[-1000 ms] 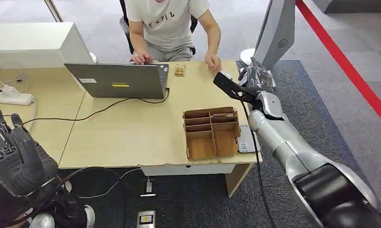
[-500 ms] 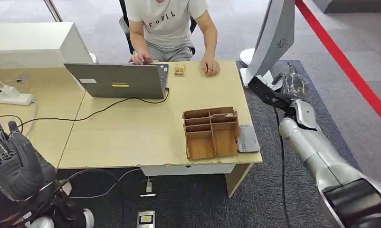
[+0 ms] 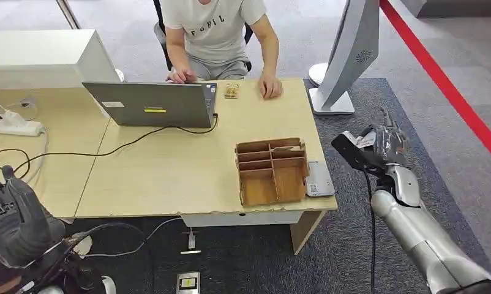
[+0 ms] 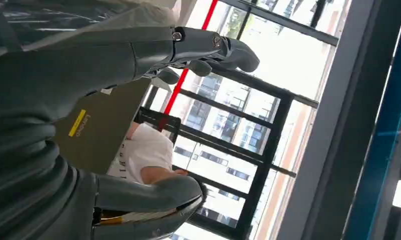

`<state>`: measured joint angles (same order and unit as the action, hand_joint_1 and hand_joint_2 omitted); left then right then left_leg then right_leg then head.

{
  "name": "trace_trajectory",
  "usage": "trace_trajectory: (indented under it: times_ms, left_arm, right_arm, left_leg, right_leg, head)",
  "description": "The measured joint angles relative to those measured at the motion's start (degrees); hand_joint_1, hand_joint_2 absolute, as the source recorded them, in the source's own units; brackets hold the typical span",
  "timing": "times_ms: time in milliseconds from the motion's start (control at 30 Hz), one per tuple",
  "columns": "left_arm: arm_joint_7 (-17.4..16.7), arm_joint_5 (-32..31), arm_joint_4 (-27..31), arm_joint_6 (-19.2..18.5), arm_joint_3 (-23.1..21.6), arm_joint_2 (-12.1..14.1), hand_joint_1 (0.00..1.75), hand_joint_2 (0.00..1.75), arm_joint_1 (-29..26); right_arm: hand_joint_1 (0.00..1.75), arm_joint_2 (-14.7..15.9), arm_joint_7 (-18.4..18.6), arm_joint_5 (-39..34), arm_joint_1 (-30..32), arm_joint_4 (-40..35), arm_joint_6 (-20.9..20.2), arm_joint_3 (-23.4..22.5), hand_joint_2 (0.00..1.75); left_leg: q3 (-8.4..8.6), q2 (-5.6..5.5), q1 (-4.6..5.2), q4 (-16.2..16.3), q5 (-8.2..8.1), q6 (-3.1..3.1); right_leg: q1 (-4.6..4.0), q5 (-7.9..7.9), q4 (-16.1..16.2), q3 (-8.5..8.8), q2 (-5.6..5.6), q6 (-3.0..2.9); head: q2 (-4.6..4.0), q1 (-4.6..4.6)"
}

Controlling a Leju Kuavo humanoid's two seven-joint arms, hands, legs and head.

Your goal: Pass the card to the sensor for recognition and then transmit it.

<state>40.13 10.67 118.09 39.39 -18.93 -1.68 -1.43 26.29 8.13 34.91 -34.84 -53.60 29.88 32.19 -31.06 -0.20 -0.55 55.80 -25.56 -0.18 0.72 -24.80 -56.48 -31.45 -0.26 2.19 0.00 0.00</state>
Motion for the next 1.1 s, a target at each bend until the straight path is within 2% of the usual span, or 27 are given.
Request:
trace_trajectory:
  times_ms: [333, 600, 1100]
  left_arm:
    - [0.0, 0.1, 0.2, 0.1, 0.1, 0.4, 0.00, 1.75, -0.6]
    - [0.0, 0.2, 0.2, 0.1, 0.1, 0.5, 0.00, 1.75, -0.9]
    - [0.0, -0.1, 0.4, 0.1, 0.1, 0.5, 0.00, 1.75, -0.8]
  right_arm:
    - [1.75, 0.0, -0.5, -0.3, 6.2, -4.5, 1.2, -1.2, 1.75]
    - [1.75, -0.3, -0.9, -0.3, 8.8, -5.6, 1.0, -1.2, 1.75]
    - [1.75, -5.4, -5.4, -0.4, 9.3, -2.8, 0.2, 0.0, 1.75]
  left_leg:
    - [-0.01, 0.00, 0.00, 0.0, 0.00, 0.00]
    - [-0.01, 0.00, 0.00, 0.0, 0.00, 0.00]
    - [-0.01, 0.01, 0.00, 0.0, 0.00, 0.00]
  right_leg:
    - [0.00, 0.00, 0.0, 0.00, 0.00, 0.00]
    - [0.00, 0.00, 0.0, 0.00, 0.00, 0.00]
    - [-0.01, -0.01, 0.0, 0.00, -0.01, 0.00]
  head:
    - [0.00, 0.00]
    - [0.00, 0.02]
    - [0.00, 0.00]
